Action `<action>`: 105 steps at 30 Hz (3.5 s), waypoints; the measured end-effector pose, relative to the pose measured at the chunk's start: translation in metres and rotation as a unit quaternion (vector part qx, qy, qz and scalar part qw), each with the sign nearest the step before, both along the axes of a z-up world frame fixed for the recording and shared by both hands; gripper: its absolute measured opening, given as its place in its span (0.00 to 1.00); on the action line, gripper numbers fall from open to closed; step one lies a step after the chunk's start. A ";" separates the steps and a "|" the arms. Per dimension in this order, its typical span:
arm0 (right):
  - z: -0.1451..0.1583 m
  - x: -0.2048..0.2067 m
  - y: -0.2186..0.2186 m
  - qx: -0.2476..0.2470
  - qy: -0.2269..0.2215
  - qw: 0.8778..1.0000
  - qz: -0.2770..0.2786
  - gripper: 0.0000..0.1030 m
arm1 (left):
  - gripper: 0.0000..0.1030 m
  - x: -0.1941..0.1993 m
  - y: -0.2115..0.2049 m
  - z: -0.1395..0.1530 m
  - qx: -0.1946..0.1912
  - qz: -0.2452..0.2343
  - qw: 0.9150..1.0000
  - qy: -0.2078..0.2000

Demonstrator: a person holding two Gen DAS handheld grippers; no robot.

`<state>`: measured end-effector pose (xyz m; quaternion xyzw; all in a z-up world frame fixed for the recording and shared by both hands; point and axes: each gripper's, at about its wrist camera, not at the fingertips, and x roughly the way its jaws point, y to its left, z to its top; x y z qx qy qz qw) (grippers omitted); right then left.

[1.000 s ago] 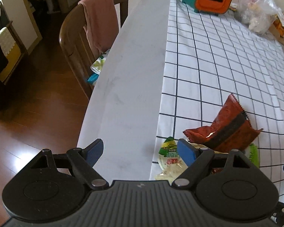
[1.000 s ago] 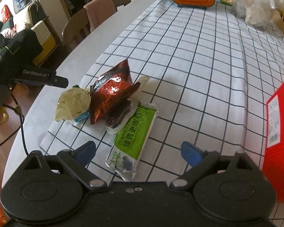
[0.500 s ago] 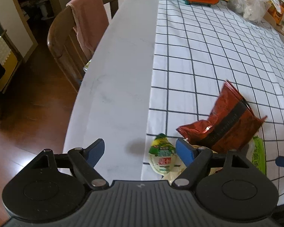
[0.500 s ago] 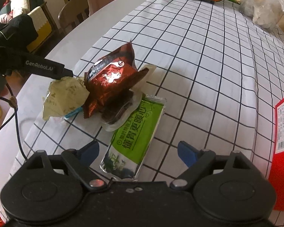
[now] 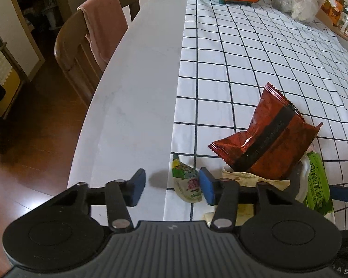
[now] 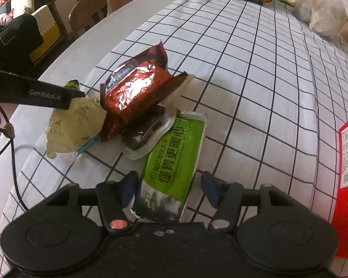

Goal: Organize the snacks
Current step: 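Grasp the green snack bar with the right tool while the left tool grasps the small green-capped pouch, then carry the green snack bar and green-capped pouch over the red box with both tools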

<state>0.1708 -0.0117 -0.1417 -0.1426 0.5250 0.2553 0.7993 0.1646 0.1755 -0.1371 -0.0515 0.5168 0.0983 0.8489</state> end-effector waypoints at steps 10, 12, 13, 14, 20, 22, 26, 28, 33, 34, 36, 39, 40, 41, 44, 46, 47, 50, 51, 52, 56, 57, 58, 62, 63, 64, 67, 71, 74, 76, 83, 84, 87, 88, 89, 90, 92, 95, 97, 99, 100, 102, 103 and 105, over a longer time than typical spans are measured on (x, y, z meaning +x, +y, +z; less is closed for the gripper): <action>0.003 -0.005 -0.008 0.006 -0.014 1.000 -0.012 0.41 | 0.21 -0.008 0.007 0.002 -0.023 0.003 1.000 -0.010; 0.004 -0.007 -0.011 0.008 -0.014 1.000 -0.019 0.40 | 0.20 -0.011 0.010 0.003 -0.028 0.008 0.999 -0.013; 0.005 -0.008 -0.013 0.011 -0.012 1.000 -0.023 0.40 | 0.18 -0.013 0.012 0.003 -0.033 0.011 0.999 -0.015; 0.006 -0.009 -0.015 0.015 -0.012 0.999 -0.026 0.40 | 0.18 -0.015 0.014 0.004 -0.036 0.013 0.999 -0.017; 0.013 -0.017 -0.030 0.032 -0.010 0.999 -0.041 0.40 | 0.17 -0.024 0.018 0.006 -0.032 0.028 0.999 -0.017; 0.016 -0.020 -0.034 0.036 -0.007 0.998 -0.045 0.40 | 0.17 -0.027 0.019 0.008 -0.036 0.034 0.999 -0.020; 0.023 -0.024 -0.042 0.051 -0.006 0.997 -0.053 0.40 | 0.17 -0.033 0.021 0.013 -0.038 0.046 0.998 -0.024; 0.028 -0.027 -0.047 0.059 -0.010 0.997 -0.055 0.40 | 0.17 -0.037 0.021 0.015 -0.037 0.051 0.998 -0.024; 0.041 -0.032 -0.058 0.075 -0.013 0.996 -0.056 0.40 | 0.17 -0.046 0.020 0.028 -0.046 0.059 0.997 -0.031; 0.044 -0.033 -0.060 0.077 -0.015 0.995 -0.055 0.40 | 0.17 -0.048 0.018 0.031 -0.046 0.061 0.997 -0.032; 0.052 -0.034 -0.066 0.085 -0.020 0.995 -0.056 0.40 | 0.17 -0.052 0.015 0.038 -0.048 0.064 0.996 -0.035; 0.064 -0.036 -0.077 0.096 -0.030 0.993 -0.057 0.40 | 0.17 -0.057 0.007 0.052 -0.051 0.062 0.996 -0.045; 0.067 -0.036 -0.082 0.099 -0.032 0.993 -0.058 0.40 | 0.17 -0.059 0.003 0.056 -0.053 0.061 0.996 -0.046; 0.071 -0.036 -0.086 0.102 -0.035 0.992 -0.060 0.40 | 0.17 -0.059 0.000 0.061 -0.055 0.059 0.996 -0.048; 0.083 -0.036 -0.101 0.112 -0.043 0.991 -0.063 0.40 | 0.17 -0.061 -0.017 0.075 -0.056 0.046 0.996 -0.057; 0.090 -0.038 -0.112 0.118 -0.049 0.990 -0.067 0.40 | 0.17 -0.062 -0.030 0.084 -0.057 0.036 0.996 -0.064; 0.093 -0.038 -0.119 0.121 -0.052 0.989 -0.069 0.40 | 0.17 -0.062 -0.038 0.089 -0.058 0.031 0.996 -0.067; 0.101 -0.038 -0.139 0.130 -0.055 0.987 -0.076 0.40 | 0.17 -0.059 -0.063 0.102 -0.057 0.010 0.996 -0.075; 0.104 -0.038 -0.146 0.132 -0.058 0.987 -0.078 0.40 | 0.17 -0.058 -0.073 0.106 -0.057 0.002 0.995 -0.077; 0.107 -0.038 -0.153 0.133 -0.061 0.986 -0.078 0.40 | 0.17 -0.057 -0.082 0.110 -0.057 -0.006 0.995 -0.079; 0.116 -0.037 -0.185 0.134 -0.075 0.984 -0.086 0.40 | 0.17 -0.051 -0.124 0.122 -0.051 -0.041 0.994 -0.089; 0.118 -0.036 -0.193 0.134 -0.079 0.984 -0.089 0.40 | 0.17 -0.050 -0.135 0.125 -0.049 -0.050 0.993 -0.092; 0.120 -0.036 -0.201 0.134 -0.082 0.983 -0.093 0.40 | 0.17 -0.048 -0.147 0.128 -0.048 -0.059 0.993 -0.095; 0.126 -0.032 -0.236 0.131 -0.095 0.981 -0.109 0.40 | 0.17 -0.038 -0.191 0.136 -0.049 -0.090 0.990 -0.101; 0.127 -0.032 -0.246 0.130 -0.099 0.980 -0.114 0.40 | 0.17 -0.035 -0.203 0.138 -0.047 -0.098 0.989 -0.102; 0.128 -0.031 -0.255 0.129 -0.102 0.979 -0.120 0.40 | 0.17 -0.032 -0.215 0.139 -0.046 -0.106 0.988 -0.103; 0.130 -0.030 -0.283 0.124 -0.110 0.977 -0.135 0.40 | 0.17 -0.024 -0.250 0.142 -0.041 -0.129 0.985 -0.105; 0.128 -0.026 -0.322 0.115 -0.117 0.974 -0.155 0.40 | 0.17 -0.014 -0.296 0.141 -0.037 -0.155 0.982 -0.102; 0.123 -0.021 -0.348 0.108 -0.118 0.972 -0.172 0.40 | 0.17 -0.006 -0.327 0.138 -0.031 -0.173 0.980 -0.097; 0.119 -0.016 -0.364 0.103 -0.118 0.971 -0.182 0.40 | 0.17 0.001 -0.346 0.133 -0.029 -0.183 0.978 -0.090; 0.107 0.000 -0.402 0.087 -0.116 0.970 -0.195 0.40 | 0.17 0.023 -0.401 0.115 -0.024 -0.212 0.975 -0.058; 0.105 0.003 -0.406 0.083 -0.115 0.970 -0.196 0.40 | 0.17 0.027 -0.409 0.112 -0.019 -0.217 0.975 -0.054; 0.098 0.015 -0.415 0.073 -0.110 0.972 -0.197 0.40 | 0.17 0.038 -0.427 0.106 -0.005 -0.225 0.973 -0.045; 0.096 0.019 -0.417 0.070 -0.108 0.972 -0.197 0.40 | 0.17 0.042 -0.432 0.104 -0.001 -0.226 0.973 -0.041; 0.094 0.024 -0.418 0.066 -0.107 0.972 -0.197 0.40 | 0.17 0.046 -0.437 0.102 0.001 -0.227 0.973 -0.037; 0.092 0.027 -0.420 0.064 -0.105 0.973 -0.196 0.40 | 0.17 0.050 -0.441 0.099 0.002 -0.230 0.973 -0.030; 0.086 0.035 -0.420 0.058 -0.099 0.975 -0.190 0.40 | 0.17 0.058 -0.449 0.093 0.009 -0.231 0.973 -0.020; 0.079 0.046 -0.418 0.050 -0.096 0.977 -0.184 0.40 | 0.17 0.069 -0.459 0.084 0.021 -0.232 0.972 -0.009; 0.075 0.052 -0.416 0.048 -0.090 0.978 -0.181 0.40 | 0.17 0.077 -0.463 0.079 0.025 -0.232 0.972 0.000; 0.070 0.059 -0.415 0.047 -0.081 0.980 -0.177 0.40 | 0.17 0.084 -0.468 0.072 0.032 -0.232 0.972 0.013; 0.068 0.062 -0.414 0.046 -0.078 0.980 -0.175 0.40 | 0.17 0.088 -0.471 0.068 0.038 -0.232 0.972 0.024; 0.064 0.067 -0.412 0.041 -0.074 0.982 -0.170 0.39 | 0.17 0.093 -0.474 0.062 0.052 -0.227 0.972 0.033; 0.062 0.069 -0.411 0.040 -0.072 0.982 -0.168 0.39 | 0.17 0.095 -0.475 0.060 0.056 -0.227 0.972 0.035; 0.059 0.072 -0.409 0.036 -0.066 0.984 -0.164 0.39 | 0.17 0.099 -0.477 0.057 0.060 -0.227 0.971 0.043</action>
